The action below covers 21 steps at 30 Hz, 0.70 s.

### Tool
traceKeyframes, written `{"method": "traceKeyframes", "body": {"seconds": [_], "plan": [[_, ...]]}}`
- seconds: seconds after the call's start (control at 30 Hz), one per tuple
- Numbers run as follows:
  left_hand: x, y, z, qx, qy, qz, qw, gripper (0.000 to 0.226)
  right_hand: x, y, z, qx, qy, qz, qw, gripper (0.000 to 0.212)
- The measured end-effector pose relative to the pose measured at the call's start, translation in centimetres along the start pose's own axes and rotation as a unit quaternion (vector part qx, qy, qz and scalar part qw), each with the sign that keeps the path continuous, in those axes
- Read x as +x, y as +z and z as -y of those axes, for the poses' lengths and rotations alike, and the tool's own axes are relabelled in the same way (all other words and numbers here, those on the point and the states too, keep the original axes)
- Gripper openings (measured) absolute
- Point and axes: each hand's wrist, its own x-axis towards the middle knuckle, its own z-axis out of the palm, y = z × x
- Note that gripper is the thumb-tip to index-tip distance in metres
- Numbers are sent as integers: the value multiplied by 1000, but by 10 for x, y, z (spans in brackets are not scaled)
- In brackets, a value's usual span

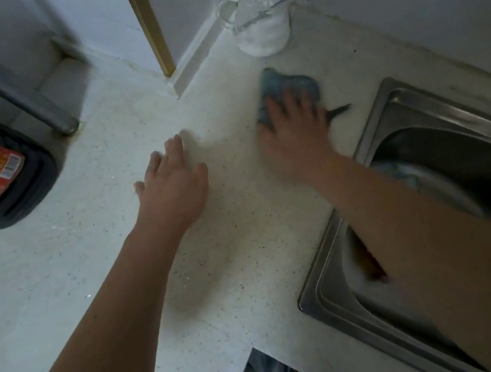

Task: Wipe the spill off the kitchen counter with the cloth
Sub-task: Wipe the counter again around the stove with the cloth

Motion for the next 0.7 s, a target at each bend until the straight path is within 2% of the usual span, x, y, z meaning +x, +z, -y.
{"method": "traceKeyframes", "body": {"seconds": [0.07, 0.1, 0.13, 0.2, 0.27, 0.3, 0.33, 0.4, 0.47, 0.5, 0.53, 0.57, 0.67, 0.7], "plan": [[-1, 1, 1, 2, 2, -3, 1000, 65, -27, 15, 29, -17, -146, 28, 989, 65], [-2, 0, 0, 6, 1, -2, 1000, 65, -36, 21, 29, -30, -193, 43, 980, 64], [-4, 0, 0, 8, 1, 1, 1000, 66, -39, 20, 21, -38, -202, 41, 978, 65], [-5, -3, -3, 6, -3, 9, 1000, 68, -29, 9, -16, -39, -109, 6, 993, 67], [-3, -10, -4, -3, -15, 26, 1000, 70, -24, -8, -49, 13, 71, 5, 997, 68], [-1, -12, -3, -10, -19, 35, 999, 70, -28, -10, -49, 26, 120, 16, 992, 69], [0, -14, -3, -8, -16, 42, 999, 71, -37, -7, -35, 19, 114, 15, 993, 70], [-1, -13, -1, 19, 3, 41, 999, 74, -65, 13, 13, 3, -30, 18, 999, 73], [-2, -9, 2, 41, 22, 32, 998, 75, -94, 32, 43, -16, -189, 48, 981, 72], [-3, -8, 5, 52, 29, 30, 998, 75, -99, 35, 43, -27, -216, 47, 975, 70], [-7, -6, 8, 68, 38, 28, 997, 75, -98, 31, 34, -26, -192, 37, 980, 67], [-11, -5, 12, 87, 47, 22, 995, 76, -94, 26, 21, -22, -132, 25, 991, 65], [-32, -3, 24, 123, 40, 6, 992, 82, -92, 15, -13, 12, 96, 11, 995, 71], [-39, -3, 29, 121, 27, 4, 992, 85, -98, 17, -6, 6, 111, 8, 994, 74]]}}
